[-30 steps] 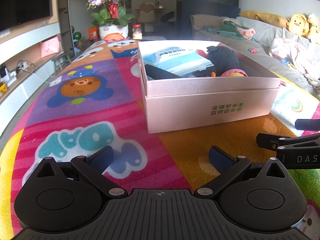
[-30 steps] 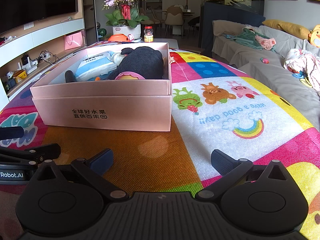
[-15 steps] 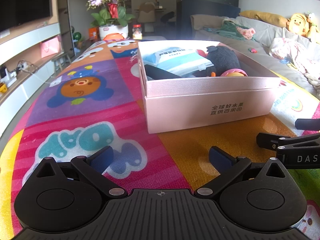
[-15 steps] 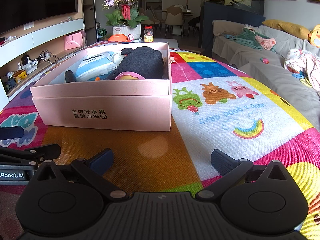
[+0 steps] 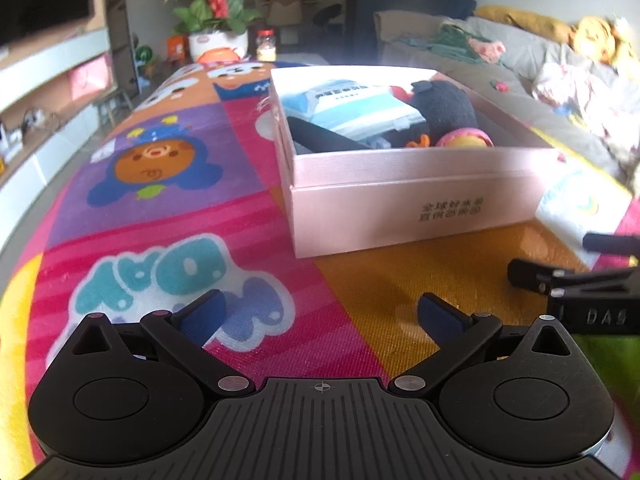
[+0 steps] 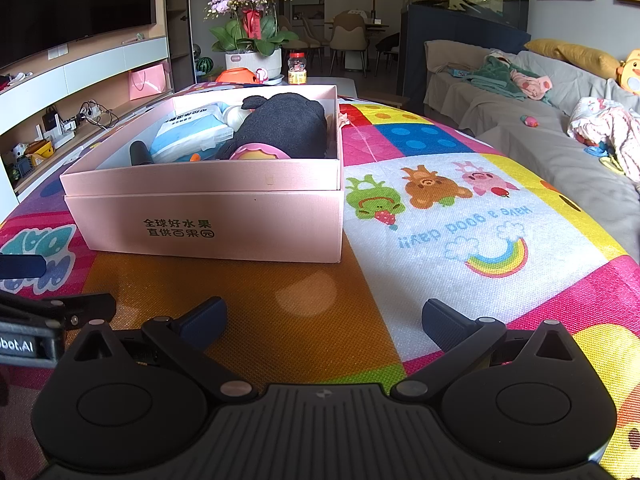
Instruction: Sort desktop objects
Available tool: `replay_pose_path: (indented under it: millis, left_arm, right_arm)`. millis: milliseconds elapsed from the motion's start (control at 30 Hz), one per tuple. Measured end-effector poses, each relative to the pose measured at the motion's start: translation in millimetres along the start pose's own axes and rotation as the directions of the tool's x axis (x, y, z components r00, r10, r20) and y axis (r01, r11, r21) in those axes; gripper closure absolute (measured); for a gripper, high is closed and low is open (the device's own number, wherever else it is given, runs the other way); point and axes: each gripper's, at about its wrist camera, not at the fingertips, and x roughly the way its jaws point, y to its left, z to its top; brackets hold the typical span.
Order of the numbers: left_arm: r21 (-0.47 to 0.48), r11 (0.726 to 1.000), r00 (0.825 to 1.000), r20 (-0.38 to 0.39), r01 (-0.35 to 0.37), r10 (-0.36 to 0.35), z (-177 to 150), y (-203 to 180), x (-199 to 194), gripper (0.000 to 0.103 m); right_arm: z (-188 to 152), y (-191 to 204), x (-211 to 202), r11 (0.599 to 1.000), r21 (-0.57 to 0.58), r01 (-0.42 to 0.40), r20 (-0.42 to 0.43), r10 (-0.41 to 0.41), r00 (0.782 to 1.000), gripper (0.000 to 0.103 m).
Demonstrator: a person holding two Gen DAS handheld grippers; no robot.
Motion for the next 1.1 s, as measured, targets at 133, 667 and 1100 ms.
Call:
replay_pose_path:
  millis: [133, 667, 1100]
  left_arm:
    - [0.009, 1.000, 1.000, 0.010, -0.015, 0.015, -1.8, -2.6, 0.9, 0.000]
    - [0.002, 1.000, 0.999, 0.028, -0.029, 0.029, -4.0, -3.9, 0.2, 0.000]
    - [0.003, 1.000, 0.999, 0.028, -0.030, 0.029, -4.2, -3.9, 0.0, 0.000]
  right_arm:
    - [-0.1, 0.0, 0.0, 1.000, 0.001, -0.001, 0.000, 0.001, 1.000, 0.000]
    - [-0.2, 0.2, 0.1, 1.000, 0.001, -0.001, 0.000, 0.001, 1.000, 0.000]
    - [-0.2, 0.0, 0.0, 1.000, 0.001, -0.001, 0.000, 0.001, 1.000, 0.000]
